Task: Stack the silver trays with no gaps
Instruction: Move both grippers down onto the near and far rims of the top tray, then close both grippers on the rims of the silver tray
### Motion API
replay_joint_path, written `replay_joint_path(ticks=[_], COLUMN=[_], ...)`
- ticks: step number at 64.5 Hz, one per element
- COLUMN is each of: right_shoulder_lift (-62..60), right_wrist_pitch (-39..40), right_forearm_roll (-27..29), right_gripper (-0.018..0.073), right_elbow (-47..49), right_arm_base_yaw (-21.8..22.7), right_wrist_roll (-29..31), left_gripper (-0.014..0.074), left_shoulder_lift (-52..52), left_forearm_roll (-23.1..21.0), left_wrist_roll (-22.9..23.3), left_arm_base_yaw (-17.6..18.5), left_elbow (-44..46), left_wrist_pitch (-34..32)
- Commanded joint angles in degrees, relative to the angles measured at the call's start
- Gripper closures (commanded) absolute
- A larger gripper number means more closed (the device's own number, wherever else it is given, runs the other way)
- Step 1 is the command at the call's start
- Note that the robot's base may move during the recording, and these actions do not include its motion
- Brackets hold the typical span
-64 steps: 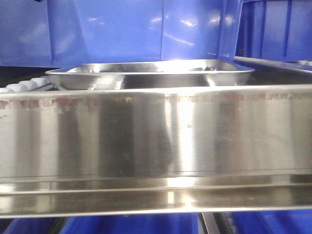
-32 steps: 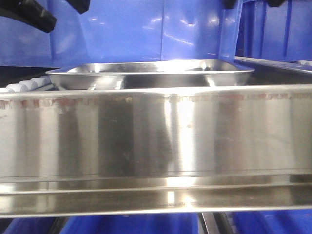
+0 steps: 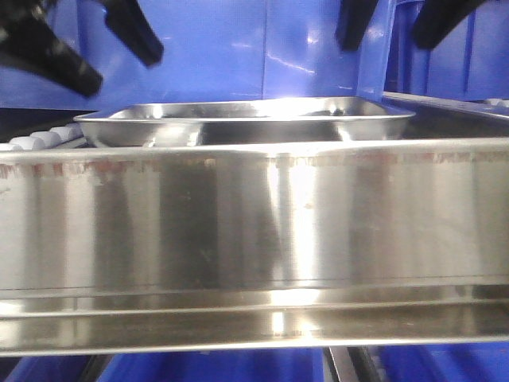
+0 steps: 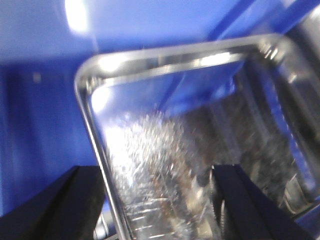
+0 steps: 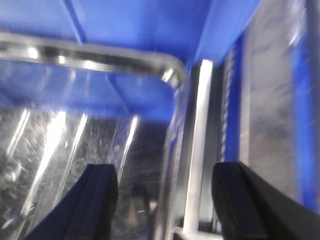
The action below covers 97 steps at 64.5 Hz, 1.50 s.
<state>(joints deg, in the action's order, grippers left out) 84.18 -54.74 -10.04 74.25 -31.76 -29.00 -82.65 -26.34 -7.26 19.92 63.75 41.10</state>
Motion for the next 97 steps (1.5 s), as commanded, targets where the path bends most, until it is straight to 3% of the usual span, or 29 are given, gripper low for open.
replay_joint_path(ticks=[1, 11, 41, 97], right_shoulder_lift=[1.2, 2.06, 5.43, 9.37], right_wrist_pitch=[-0.21, 0.19, 0.53, 0.57], right_forearm_roll=[0.21, -0.38, 0.53, 3.87], right_gripper=[0.0251, 0.0251, 0.0251, 0.0252], right_elbow=[0.58, 0.58, 0.58, 0.58], right_arm_base_yaw=[-0.18, -0.18, 2.43, 2.55], right_wrist_roll=[-0.04, -0.04, -0.04, 0.73], left_gripper=[0.0232, 0.0232, 0.0232, 0.0246], left_shoulder_lift=[-0.66, -0.87, -4.57, -7.27], left_forearm_roll=[-0.07, 2.4, 2.29, 0.62], left_wrist_roll=[0.39, 0.39, 0.47, 1.94], left_arm_base_yaw=[0.41, 0.41, 0.41, 0.41], left_elbow=[0.41, 0.41, 0.41, 0.41], left_wrist_pitch=[0.0, -1.65, -1.23, 2.34])
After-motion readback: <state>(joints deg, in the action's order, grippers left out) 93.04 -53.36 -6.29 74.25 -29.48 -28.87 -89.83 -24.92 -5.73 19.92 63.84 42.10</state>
